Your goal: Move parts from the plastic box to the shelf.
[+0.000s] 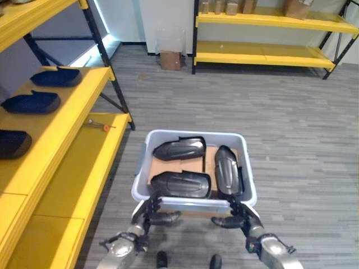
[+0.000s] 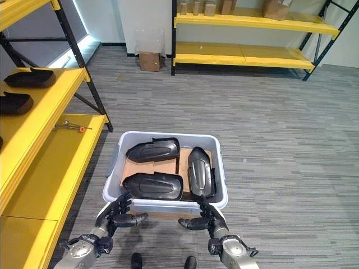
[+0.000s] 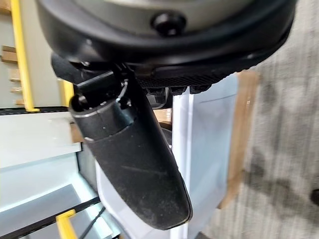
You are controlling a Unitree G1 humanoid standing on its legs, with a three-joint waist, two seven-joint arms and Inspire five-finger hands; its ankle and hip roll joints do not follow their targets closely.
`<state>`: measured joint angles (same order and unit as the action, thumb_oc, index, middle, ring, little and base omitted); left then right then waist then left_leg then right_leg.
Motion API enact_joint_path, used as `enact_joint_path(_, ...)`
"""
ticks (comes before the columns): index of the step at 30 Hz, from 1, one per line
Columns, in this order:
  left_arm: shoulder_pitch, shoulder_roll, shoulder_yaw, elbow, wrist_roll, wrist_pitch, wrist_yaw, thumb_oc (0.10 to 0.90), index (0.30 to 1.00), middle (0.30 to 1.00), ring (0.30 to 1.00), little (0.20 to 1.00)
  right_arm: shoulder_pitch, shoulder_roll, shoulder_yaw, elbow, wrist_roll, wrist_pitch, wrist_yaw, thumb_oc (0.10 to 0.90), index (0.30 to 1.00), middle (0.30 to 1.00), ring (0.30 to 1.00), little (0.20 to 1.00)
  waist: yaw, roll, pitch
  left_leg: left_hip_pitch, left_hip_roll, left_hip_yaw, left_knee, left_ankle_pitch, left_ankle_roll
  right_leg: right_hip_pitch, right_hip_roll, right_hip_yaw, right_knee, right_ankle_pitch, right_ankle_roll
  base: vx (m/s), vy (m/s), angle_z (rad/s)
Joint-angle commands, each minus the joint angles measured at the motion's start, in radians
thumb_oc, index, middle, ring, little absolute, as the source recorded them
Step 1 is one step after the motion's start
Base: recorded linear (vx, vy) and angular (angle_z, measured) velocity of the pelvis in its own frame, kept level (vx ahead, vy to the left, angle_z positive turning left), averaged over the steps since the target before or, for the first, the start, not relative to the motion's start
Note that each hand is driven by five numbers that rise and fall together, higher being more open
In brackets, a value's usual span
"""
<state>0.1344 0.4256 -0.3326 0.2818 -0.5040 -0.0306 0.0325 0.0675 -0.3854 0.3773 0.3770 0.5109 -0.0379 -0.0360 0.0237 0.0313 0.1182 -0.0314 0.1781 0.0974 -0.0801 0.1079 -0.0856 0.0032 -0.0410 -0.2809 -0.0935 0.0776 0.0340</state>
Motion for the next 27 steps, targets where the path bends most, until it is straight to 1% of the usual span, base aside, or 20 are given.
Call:
enact_joint_path(1,-0.08,0.014,0.048,-0.051,0.004,-0.102,-0.007,0.9,1.0,1.0,1.0,1.0,-0.069,-0.014,-0.026,-0.134,-0.05,-0.111,-0.004,0.9,1.0,1.0,1.0,1.0,-0.003,0.01,-0.021,0.019,0.09,-0.017,-0.007,0.032,-0.04,-0.018,-0.104,-0.013,0.058,-0.04,0.079,0.0,0.0,0.0)
enact_joint_path(3,-0.079,0.015,0.05,-0.055,0.006,-0.103,-0.008,0.9,1.0,1.0,1.0,1.0,-0.073,-0.018,-0.03,-0.14,-0.053,-0.114,-0.007,0.9,1.0,1.0,1.0,1.0,-0.005,0.013,-0.02,0.018,0.09,-0.013,-0.007,0.034,-0.041,-0.019,-0.104,-0.011,0.054,-0.038,0.08,0.01,-0.003,-0.06)
enact_joint_path(4,-0.076,0.019,0.055,-0.066,0.016,-0.107,-0.009,0.9,1.0,1.0,1.0,1.0,-0.078,-0.031,-0.043,-0.162,-0.064,-0.124,-0.01,0.9,1.0,1.0,1.0,1.0,-0.009,0.02,-0.018,0.016,0.09,-0.005,-0.007,0.035,-0.044,-0.024,-0.105,-0.006,0.045,-0.034,0.081,0.01,0.003,-0.06)
enact_joint_path(9,-0.082,0.018,0.067,-0.075,0.036,-0.118,-0.014,0.9,1.0,1.0,1.0,1.0,-0.104,-0.078,-0.084,-0.242,-0.124,-0.147,-0.025,0.9,1.0,1.0,1.0,1.0,-0.02,0.036,-0.005,0.012,0.087,0.018,-0.007,0.033,-0.046,-0.045,-0.113,0.017,0.036,-0.021,0.086,0.0,0.014,-0.15)
enact_joint_path(11,-0.085,0.015,0.068,-0.072,0.037,-0.124,-0.016,0.9,1.0,1.0,1.0,1.0,-0.124,-0.101,-0.098,-0.266,-0.154,-0.156,-0.03,0.9,1.0,1.0,1.0,1.0,-0.023,0.041,0.002,0.009,0.084,0.026,-0.007,0.028,-0.045,-0.055,-0.118,0.024,0.034,-0.015,0.088,-0.03,0.025,-0.12)
enact_joint_path(12,-0.088,0.012,0.064,-0.07,0.038,-0.127,-0.02,0.9,1.0,1.0,1.0,1.0,-0.148,-0.125,-0.11,-0.29,-0.182,-0.166,-0.038,0.9,1.0,1.0,1.0,1.0,-0.027,0.042,0.01,0.005,0.082,0.032,-0.007,0.026,-0.044,-0.066,-0.123,0.03,0.032,-0.008,0.092,-0.03,0.02,-0.15)
enact_joint_path(13,-0.089,0.012,0.063,-0.069,0.038,-0.128,-0.02,0.9,1.0,1.0,1.0,1.0,-0.148,-0.125,-0.111,-0.29,-0.182,-0.166,-0.038,0.9,1.0,1.0,1.0,1.0,-0.026,0.042,0.01,0.004,0.082,0.033,-0.007,0.026,-0.044,-0.067,-0.123,0.031,0.033,-0.008,0.092,-0.05,0.019,-0.21)
enact_joint_path(14,-0.094,0.011,0.053,-0.065,0.039,-0.127,-0.029,0.9,1.0,1.0,1.0,1.0,-0.181,-0.153,-0.126,-0.313,-0.2,-0.17,-0.048,0.9,1.0,1.0,1.0,1.0,-0.029,0.044,0.02,-0.005,0.081,0.042,-0.007,0.02,-0.042,-0.082,-0.126,0.038,0.03,-0.002,0.094,-0.05,0.011,-0.2)
enact_joint_path(16,-0.1,0.011,0.042,-0.066,0.035,-0.128,-0.029,0.9,1.0,1.0,1.0,1.0,-0.2,-0.168,-0.142,-0.325,-0.202,-0.176,-0.062,0.9,1.0,1.0,1.0,1.0,-0.029,0.046,0.033,-0.014,0.078,0.043,-0.007,0.017,-0.041,-0.093,-0.13,0.039,0.03,0.003,0.096,-0.06,0.006,-0.11)
enact_joint_path(18,-0.108,0.012,0.034,-0.068,0.034,-0.131,-0.028,0.9,1.0,1.0,1.0,1.0,-0.231,-0.178,-0.148,-0.321,-0.207,-0.181,-0.078,0.9,1.0,1.0,1.0,1.0,-0.029,0.049,0.046,-0.024,0.075,0.043,-0.007,0.018,-0.041,-0.104,-0.134,0.041,0.03,0.008,0.097,-0.07,0.005,0.0)
enact_joint_path(19,-0.12,0.013,0.024,-0.073,0.031,-0.134,-0.028,0.9,1.0,1.0,1.0,1.0,-0.269,-0.192,-0.155,-0.314,-0.225,-0.187,-0.098,0.9,1.0,1.0,1.0,1.0,-0.026,0.053,0.062,-0.039,0.073,0.043,-0.007,0.021,-0.04,-0.121,-0.139,0.043,0.03,0.014,0.099,-0.06,0.007,-0.01)
enact_joint_path(21,-0.13,0.012,0.016,-0.071,0.031,-0.136,-0.027,0.9,1.0,1.0,1.0,1.0,-0.293,-0.203,-0.154,-0.299,-0.242,-0.185,-0.111,0.9,1.0,1.0,1.0,1.0,-0.025,0.054,0.072,-0.047,0.07,0.043,-0.007,0.022,-0.039,-0.132,-0.141,0.044,0.033,0.018,0.1,-0.07,0.011,0.01)
enact_joint_path(27,-0.173,0.024,-0.024,-0.08,0.014,-0.146,-0.023,0.9,1.0,1.0,1.0,1.0,-0.45,-0.267,-0.104,-0.184,-0.289,-0.162,-0.151,0.9,1.0,1.0,1.0,1.0,-0.008,0.058,0.114,-0.089,0.063,0.042,-0.007,0.035,-0.035,-0.185,-0.152,0.049,0.059,0.025,0.101,-0.06,0.005,0.01)
